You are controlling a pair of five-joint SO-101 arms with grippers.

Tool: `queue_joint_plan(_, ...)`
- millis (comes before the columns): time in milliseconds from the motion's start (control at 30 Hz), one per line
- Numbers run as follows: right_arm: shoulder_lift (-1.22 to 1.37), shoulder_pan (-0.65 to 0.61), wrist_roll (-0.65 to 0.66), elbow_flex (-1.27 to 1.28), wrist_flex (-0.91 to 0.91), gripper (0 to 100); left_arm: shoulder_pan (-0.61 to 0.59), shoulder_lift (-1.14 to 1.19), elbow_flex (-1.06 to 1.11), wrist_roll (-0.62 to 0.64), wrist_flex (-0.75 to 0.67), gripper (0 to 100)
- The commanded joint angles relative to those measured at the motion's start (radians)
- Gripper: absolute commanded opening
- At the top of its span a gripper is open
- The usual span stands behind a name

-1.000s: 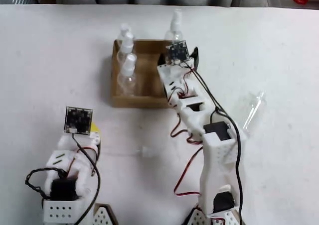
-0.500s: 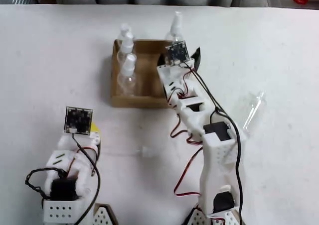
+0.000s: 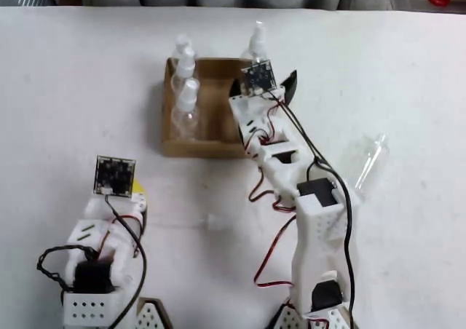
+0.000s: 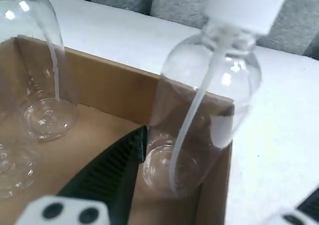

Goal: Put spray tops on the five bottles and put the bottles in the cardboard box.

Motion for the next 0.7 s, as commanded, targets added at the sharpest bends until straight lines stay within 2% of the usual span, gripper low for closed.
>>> queue_joint_plan(0,-0.008,-0.01,0.003,0.005,-0.008,46.1,-0.012,-0.013,-0.003,-0.011,-0.003,2)
queue_joint_plan(667,-0.013,-0.012,-0.031,0.003,-0.01,50.2,-0.013,-0.013,-0.003,-0.011,-0.018,2)
